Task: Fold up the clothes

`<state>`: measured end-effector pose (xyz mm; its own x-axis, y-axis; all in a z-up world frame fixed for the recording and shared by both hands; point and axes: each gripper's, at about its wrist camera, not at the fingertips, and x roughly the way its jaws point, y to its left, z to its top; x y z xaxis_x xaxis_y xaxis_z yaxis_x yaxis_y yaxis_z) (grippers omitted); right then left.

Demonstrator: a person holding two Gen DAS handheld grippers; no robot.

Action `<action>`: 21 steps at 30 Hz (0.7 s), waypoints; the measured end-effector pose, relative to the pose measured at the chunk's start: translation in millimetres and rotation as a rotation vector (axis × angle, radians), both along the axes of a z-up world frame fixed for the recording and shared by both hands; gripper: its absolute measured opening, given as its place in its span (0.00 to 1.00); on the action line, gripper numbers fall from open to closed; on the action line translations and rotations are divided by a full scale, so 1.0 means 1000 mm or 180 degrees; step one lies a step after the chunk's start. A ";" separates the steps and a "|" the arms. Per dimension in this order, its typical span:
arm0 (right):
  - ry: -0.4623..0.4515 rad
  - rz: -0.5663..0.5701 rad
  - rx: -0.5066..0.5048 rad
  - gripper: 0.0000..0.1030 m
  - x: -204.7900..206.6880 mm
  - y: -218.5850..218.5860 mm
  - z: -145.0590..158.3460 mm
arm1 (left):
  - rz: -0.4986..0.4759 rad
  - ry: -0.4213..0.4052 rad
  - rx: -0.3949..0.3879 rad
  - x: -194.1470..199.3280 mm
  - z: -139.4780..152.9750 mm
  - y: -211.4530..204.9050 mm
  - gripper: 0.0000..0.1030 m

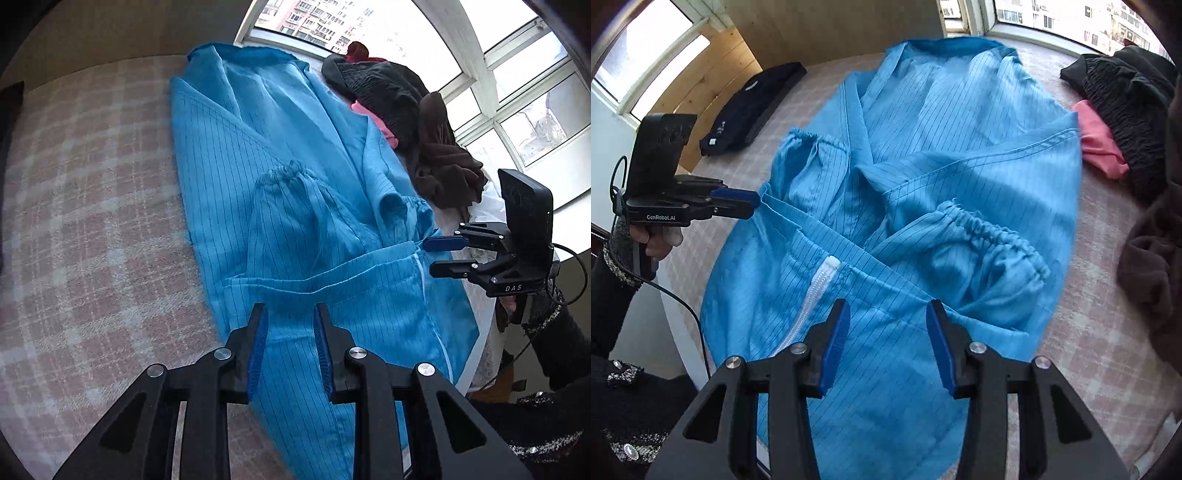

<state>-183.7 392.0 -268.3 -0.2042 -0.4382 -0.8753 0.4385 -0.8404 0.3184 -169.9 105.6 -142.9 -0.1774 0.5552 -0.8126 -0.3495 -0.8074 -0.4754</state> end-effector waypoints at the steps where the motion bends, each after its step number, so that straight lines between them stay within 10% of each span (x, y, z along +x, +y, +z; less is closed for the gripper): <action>1: 0.0070 -0.0107 -0.0042 0.41 0.009 0.016 0.011 | 0.0030 0.0056 0.0007 0.010 0.011 -0.009 0.31; 13: -0.0279 -0.0434 -0.0313 0.50 0.112 0.065 -0.021 | 0.0367 -0.0391 0.0175 0.105 -0.030 -0.022 0.40; 21: -0.0239 -0.0306 0.0070 0.45 0.105 0.047 -0.037 | 0.0683 -0.0306 0.0358 0.126 -0.036 -0.025 0.03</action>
